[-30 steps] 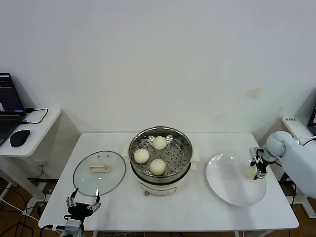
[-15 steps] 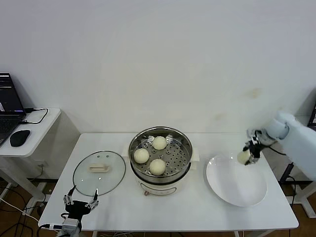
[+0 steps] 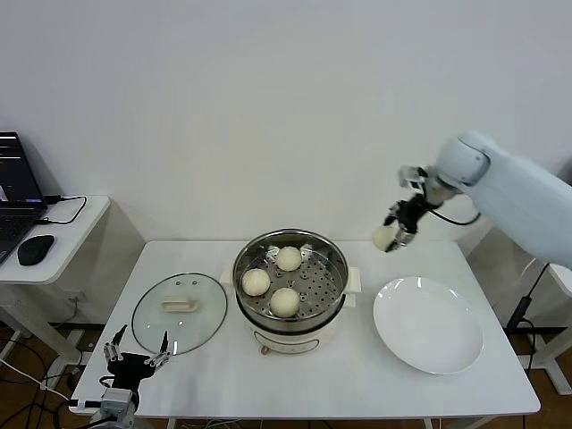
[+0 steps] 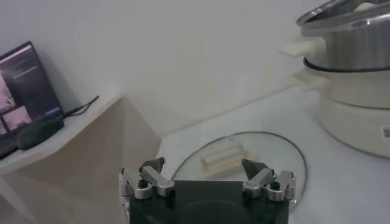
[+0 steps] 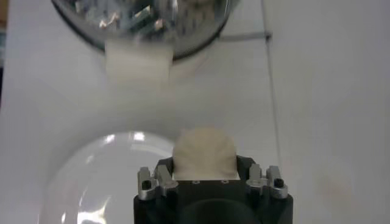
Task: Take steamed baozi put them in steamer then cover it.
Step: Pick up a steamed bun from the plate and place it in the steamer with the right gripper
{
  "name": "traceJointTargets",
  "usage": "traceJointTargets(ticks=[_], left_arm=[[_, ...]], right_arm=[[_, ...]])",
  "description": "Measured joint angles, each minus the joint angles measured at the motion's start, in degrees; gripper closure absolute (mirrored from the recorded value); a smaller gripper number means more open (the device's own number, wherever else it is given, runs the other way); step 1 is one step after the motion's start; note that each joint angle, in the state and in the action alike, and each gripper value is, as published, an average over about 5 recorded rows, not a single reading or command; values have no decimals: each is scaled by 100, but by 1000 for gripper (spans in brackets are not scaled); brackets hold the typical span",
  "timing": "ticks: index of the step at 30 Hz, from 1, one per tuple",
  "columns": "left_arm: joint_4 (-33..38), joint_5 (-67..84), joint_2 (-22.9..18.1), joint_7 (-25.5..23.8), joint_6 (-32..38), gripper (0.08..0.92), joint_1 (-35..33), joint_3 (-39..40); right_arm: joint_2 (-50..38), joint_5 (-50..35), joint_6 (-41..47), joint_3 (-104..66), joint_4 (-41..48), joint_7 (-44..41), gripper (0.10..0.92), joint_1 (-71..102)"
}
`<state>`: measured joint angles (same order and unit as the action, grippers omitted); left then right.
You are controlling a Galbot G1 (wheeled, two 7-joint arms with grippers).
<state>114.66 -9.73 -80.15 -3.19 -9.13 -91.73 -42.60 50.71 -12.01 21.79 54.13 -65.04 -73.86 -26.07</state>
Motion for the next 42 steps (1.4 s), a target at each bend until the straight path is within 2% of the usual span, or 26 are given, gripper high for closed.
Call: traceJointTargets(ticks=[8,19,42], left_arm=[[0,40,18,-1,19,177,13,-16],[13,96,34,-15,15,177,61,-5],[-57,85,-14,-15,11,177,93,45]], right_arm=[[747,-462,290,527,97,10,397,-355],[1450,-543,481,771,236,117,398,-185],[1825,-12,483,809,556,288,398,501]])
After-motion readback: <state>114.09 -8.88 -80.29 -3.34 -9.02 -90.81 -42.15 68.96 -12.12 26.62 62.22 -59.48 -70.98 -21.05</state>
